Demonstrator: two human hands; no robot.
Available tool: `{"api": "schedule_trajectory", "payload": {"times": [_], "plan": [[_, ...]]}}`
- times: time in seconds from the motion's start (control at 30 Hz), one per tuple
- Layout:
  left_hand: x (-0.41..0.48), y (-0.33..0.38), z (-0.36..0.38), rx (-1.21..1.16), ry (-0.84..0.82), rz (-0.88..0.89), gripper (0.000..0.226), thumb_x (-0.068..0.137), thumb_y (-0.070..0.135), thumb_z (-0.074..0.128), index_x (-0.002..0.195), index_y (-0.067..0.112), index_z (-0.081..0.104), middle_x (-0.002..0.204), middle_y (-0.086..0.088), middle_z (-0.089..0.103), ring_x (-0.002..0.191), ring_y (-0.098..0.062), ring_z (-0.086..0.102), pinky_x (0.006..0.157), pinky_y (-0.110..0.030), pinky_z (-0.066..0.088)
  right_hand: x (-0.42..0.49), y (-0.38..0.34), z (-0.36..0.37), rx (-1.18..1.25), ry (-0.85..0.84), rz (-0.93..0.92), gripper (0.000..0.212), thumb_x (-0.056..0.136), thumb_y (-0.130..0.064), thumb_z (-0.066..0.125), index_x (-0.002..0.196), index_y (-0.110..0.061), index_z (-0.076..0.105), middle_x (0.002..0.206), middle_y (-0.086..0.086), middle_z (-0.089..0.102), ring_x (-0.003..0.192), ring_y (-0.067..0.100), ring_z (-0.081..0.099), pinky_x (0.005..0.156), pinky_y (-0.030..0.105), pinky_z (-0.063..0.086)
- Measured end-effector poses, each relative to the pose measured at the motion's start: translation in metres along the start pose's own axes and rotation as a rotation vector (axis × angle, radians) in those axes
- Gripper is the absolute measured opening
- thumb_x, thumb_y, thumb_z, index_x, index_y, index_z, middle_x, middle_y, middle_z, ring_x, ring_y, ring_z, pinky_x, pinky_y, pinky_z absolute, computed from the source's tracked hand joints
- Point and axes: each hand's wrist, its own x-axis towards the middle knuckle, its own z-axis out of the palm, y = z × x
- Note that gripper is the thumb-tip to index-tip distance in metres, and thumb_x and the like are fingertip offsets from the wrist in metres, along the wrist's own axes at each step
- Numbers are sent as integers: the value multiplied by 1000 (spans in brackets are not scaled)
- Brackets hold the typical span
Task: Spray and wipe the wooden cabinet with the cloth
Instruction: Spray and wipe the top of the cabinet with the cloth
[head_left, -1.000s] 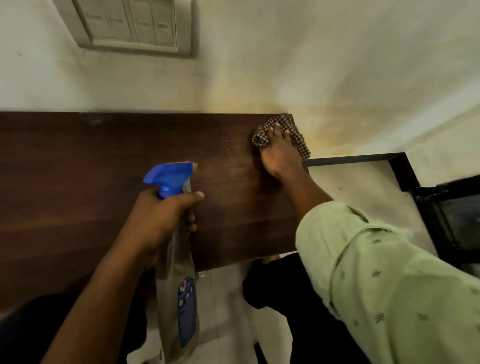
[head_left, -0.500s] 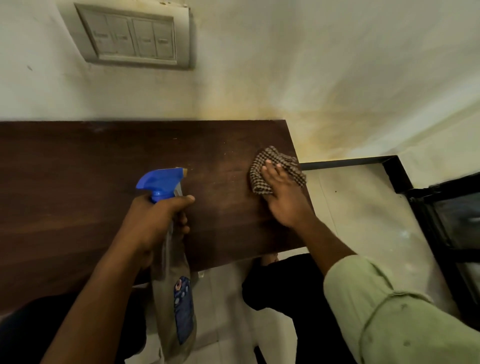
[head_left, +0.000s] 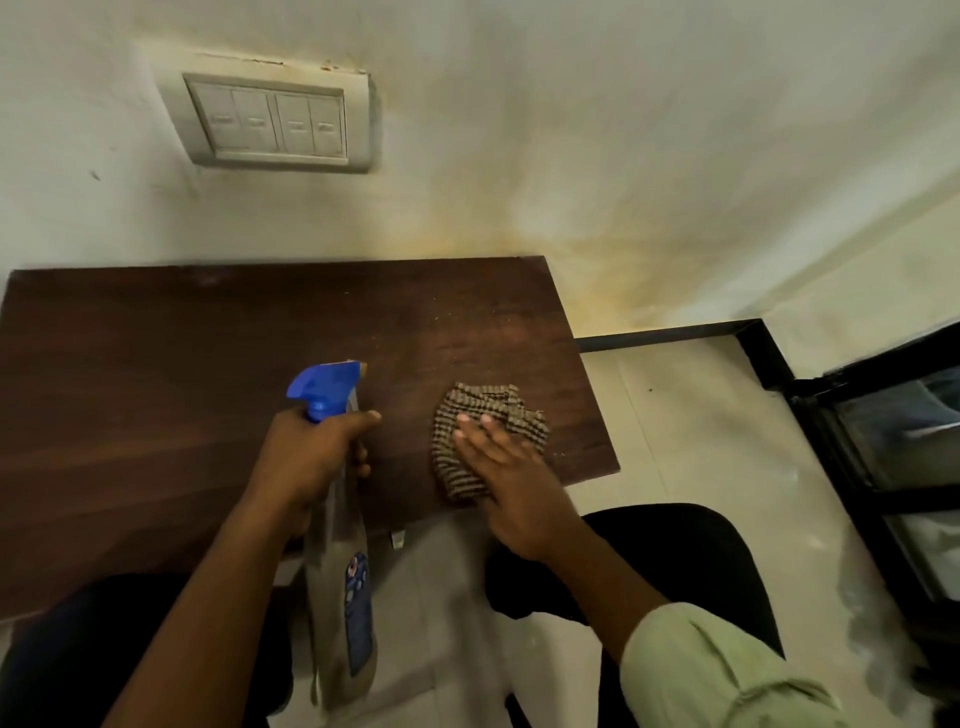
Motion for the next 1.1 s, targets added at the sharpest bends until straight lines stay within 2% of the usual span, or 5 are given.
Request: {"api": "schedule_trajectory", "payload": {"times": [0.3, 0.6, 0.73, 0.9, 1.1], "plan": [[-6, -8, -14, 8, 24, 49, 28, 84, 22, 67, 104, 4, 60, 75, -11, 60, 68, -26, 61, 80, -47, 53, -6, 31, -9, 144, 161, 591, 61, 99, -27, 40, 153, -17, 12, 161, 1, 3, 148, 23, -3, 121, 43, 6], [-25, -14, -21, -23, 36, 24, 25, 86, 19, 66, 105, 5, 59, 80, -14, 60, 74, -28, 60, 82, -48, 52, -15, -37, 13, 77, -4, 45, 76, 80, -42, 14, 152, -22, 10, 161, -7, 0, 147, 16, -9, 120, 40, 1], [-31, -16, -28, -25, 36, 45, 25, 86, 20, 65, 107, 7, 59, 81, -13, 60, 75, -28, 60, 82, -47, 52, -29, 20, 3, 166, 108, 294, 61, 97, -18, 42, 151, -20, 14, 160, -5, 5, 148, 16, -2, 121, 43, 8], [-32, -16, -31, -42, 46, 74, 27, 86, 20, 65, 108, 6, 58, 84, -16, 59, 77, -29, 60, 82, -48, 53, -18, 32, -5, 157, 158, 614, 59, 100, -27, 39, 153, -15, 14, 161, 4, 6, 148, 25, 0, 121, 43, 8], [-30, -14, -31, -37, 54, 68, 23, 85, 21, 66, 102, 6, 59, 78, -13, 59, 73, -28, 60, 78, -45, 53, 2, -55, 21, 136, 150, 331, 65, 95, -27, 42, 152, -18, 12, 161, 0, 3, 148, 23, -6, 121, 45, 6]]}}
